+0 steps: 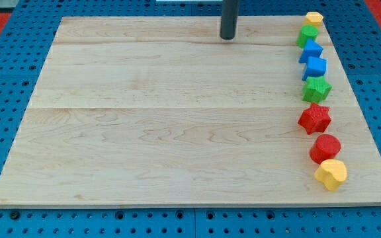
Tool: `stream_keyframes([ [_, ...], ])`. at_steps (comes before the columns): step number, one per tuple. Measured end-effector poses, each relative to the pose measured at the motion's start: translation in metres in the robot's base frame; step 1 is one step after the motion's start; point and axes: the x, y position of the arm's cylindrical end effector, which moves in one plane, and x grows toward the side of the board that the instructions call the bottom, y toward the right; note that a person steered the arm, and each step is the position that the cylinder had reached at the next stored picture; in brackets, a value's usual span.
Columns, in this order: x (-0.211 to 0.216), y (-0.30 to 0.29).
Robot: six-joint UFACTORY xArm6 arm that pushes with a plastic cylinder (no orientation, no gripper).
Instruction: Slightly move the red star above to the red circle
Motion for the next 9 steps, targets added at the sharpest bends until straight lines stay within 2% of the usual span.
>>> stream_keyframes([
  [1, 0.020, -0.001],
  [2, 0.066, 0.008],
  [3, 0.148, 0.037],
  [4, 0.191, 0.067],
  [6, 0.210, 0.105],
  [9, 0.221, 0.117],
])
